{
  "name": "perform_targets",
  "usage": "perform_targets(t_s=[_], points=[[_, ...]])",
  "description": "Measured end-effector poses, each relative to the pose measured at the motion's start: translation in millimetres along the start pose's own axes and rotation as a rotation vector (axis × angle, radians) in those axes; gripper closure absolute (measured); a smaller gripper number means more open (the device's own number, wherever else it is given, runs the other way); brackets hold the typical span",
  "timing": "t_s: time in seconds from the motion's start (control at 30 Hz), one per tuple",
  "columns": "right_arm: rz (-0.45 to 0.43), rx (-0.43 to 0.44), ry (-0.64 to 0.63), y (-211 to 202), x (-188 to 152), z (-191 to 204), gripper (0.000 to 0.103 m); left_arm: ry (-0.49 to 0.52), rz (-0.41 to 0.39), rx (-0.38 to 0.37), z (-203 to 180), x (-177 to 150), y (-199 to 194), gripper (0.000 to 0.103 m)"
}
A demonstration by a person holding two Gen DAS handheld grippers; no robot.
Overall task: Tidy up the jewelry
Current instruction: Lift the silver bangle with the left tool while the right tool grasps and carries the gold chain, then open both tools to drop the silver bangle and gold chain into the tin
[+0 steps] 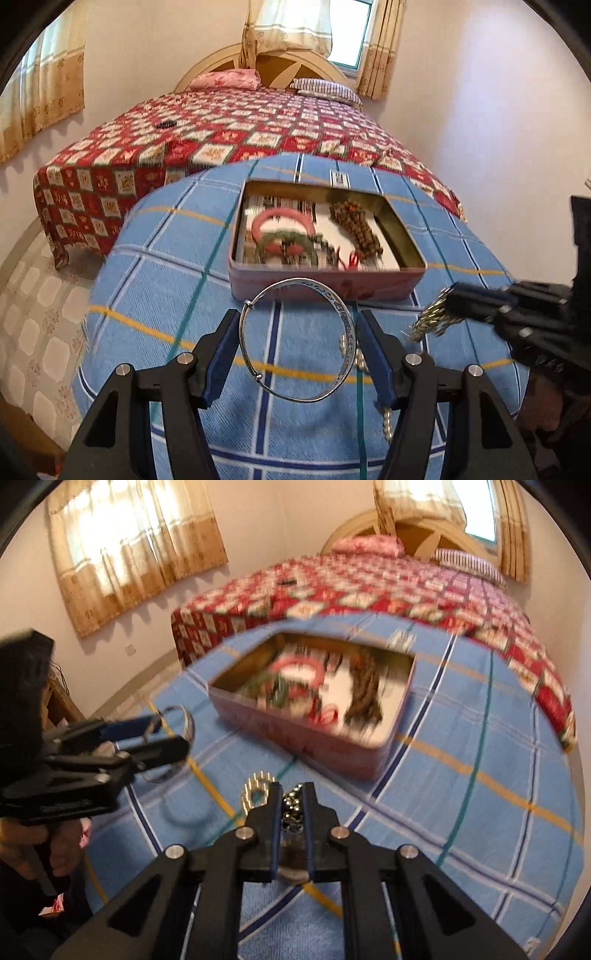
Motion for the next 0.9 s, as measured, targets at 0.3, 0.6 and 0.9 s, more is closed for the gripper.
perform_targets(t_s=[0.3,0.6,0.9], points=[[-0.115,-0.008,0.007,-17,59,-14,0.09,0.055,-0.051,0.002,-2,51,4,0.039],[-0.11,-0.03,0.037,21,80,-35,0.09,0.079,-0.039,0.015,8,77,46,0.039],[-0.041,-0.079,0.04,56,69,-51,0.09,0.115,0.013,0.023,7,91,84,0.038]])
Point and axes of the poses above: each gripper's, at about its wrist camera, not at the fingertips, and y roughly the way its jaws point, z to its left, x to its top, the point moved 6 cm from there along y, roughly the way its jaws point, and after that the axes turned 6 degrees about -x, right-handed, at the moved point
